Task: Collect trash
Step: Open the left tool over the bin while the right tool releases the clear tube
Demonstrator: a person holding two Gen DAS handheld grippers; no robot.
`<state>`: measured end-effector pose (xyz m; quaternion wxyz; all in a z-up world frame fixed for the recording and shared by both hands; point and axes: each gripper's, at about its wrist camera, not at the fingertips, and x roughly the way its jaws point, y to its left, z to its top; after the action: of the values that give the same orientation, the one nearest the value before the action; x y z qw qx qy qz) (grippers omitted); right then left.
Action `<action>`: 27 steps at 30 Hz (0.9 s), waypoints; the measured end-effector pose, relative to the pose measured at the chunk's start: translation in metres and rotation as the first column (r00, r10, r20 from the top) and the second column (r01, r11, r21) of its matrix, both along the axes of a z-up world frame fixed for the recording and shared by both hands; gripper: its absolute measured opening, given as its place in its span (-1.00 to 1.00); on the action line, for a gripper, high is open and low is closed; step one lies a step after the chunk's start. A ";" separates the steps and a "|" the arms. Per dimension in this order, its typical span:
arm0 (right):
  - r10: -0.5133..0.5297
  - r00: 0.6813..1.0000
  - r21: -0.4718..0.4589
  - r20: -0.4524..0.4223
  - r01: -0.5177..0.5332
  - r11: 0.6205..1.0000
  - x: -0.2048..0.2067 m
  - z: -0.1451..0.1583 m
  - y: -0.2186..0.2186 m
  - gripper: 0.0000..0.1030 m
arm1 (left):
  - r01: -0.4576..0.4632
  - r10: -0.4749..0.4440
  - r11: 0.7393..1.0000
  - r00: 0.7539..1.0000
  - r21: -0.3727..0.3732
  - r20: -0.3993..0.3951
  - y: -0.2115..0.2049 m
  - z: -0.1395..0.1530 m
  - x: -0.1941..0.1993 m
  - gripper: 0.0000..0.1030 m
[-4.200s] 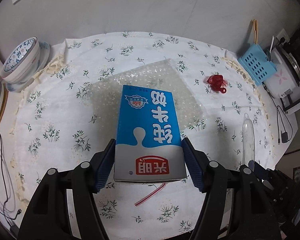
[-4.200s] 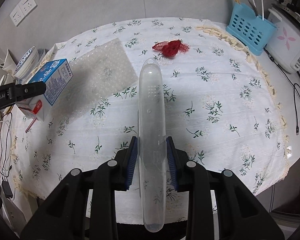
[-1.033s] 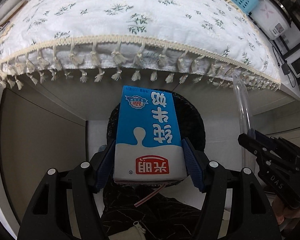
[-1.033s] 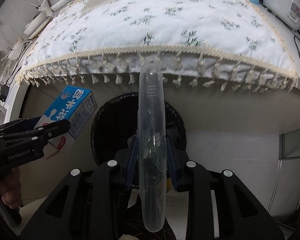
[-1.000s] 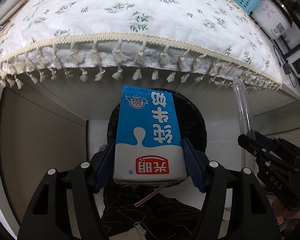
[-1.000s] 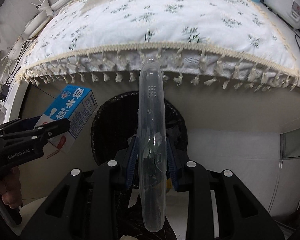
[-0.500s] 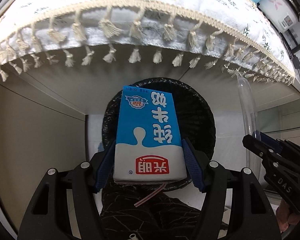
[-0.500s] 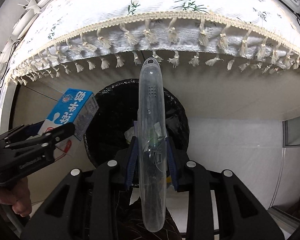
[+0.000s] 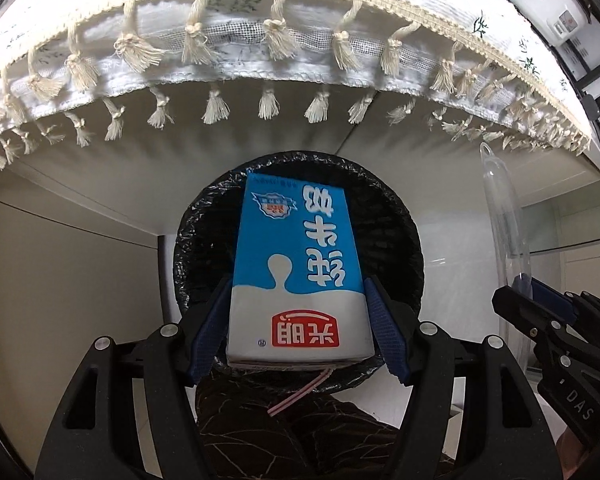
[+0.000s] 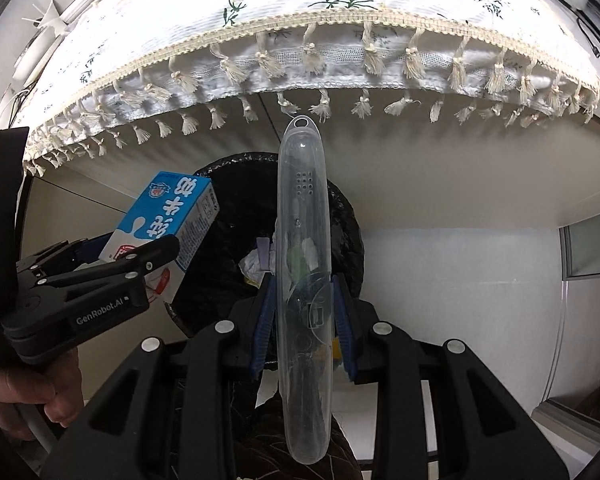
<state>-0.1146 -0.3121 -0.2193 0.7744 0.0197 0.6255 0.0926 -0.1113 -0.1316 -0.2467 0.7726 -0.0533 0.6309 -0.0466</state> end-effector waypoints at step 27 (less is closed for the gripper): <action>0.133 0.991 0.003 -0.012 -0.133 0.991 0.023 -0.022 0.080 -0.46 | -0.163 0.159 0.986 0.983 0.030 0.096 0.080 0.046 -0.015 0.88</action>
<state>-0.0918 -0.2318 -0.2415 0.7627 -0.0208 0.6301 0.1445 -0.1267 -0.0512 -0.2010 0.8032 -0.0875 0.5887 0.0255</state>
